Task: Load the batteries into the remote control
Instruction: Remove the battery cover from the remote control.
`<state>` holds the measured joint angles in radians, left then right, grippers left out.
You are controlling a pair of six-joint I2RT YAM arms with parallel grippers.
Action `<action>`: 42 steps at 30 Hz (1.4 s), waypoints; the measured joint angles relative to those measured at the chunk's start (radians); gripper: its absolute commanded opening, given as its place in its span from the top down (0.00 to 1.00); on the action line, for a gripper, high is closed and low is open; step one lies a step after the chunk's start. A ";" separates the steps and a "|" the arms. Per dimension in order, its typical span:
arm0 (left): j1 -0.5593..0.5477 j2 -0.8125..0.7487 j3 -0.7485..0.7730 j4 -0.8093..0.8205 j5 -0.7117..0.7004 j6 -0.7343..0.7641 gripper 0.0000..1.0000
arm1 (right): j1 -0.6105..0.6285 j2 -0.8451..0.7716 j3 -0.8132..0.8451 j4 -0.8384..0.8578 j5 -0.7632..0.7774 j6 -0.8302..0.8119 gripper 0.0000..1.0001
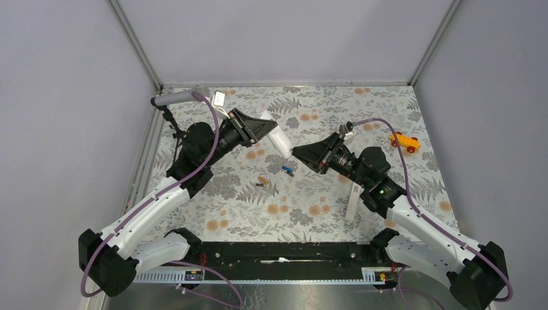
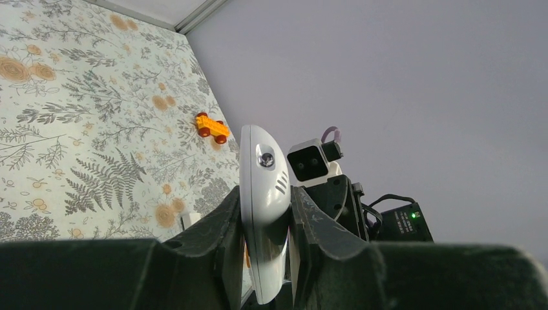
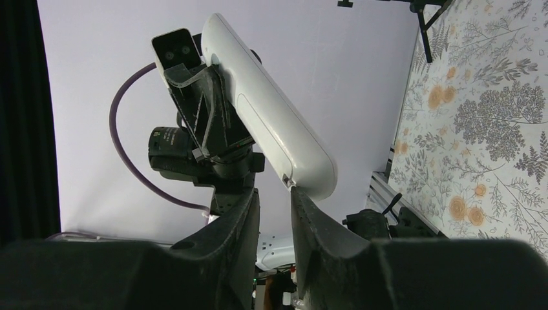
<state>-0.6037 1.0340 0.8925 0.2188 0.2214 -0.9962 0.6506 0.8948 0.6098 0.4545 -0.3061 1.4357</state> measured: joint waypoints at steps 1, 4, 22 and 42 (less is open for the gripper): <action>0.000 0.000 0.000 0.000 0.000 -0.003 1.00 | 0.000 0.003 0.000 0.000 0.000 0.000 0.70; 0.001 0.000 -0.002 0.002 0.002 -0.008 1.00 | 0.000 0.014 0.000 0.007 -0.001 0.001 0.71; 0.009 -0.012 -0.040 0.044 -0.003 -0.063 1.00 | 0.000 0.053 0.000 0.068 -0.016 0.028 0.81; -0.003 0.021 -0.036 0.050 -0.025 -0.125 1.00 | -0.003 0.082 -0.063 0.233 -0.026 0.064 0.83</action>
<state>-0.6064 1.0554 0.8562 0.2684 0.1963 -1.1210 0.6476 0.9764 0.5472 0.6880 -0.3317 1.4994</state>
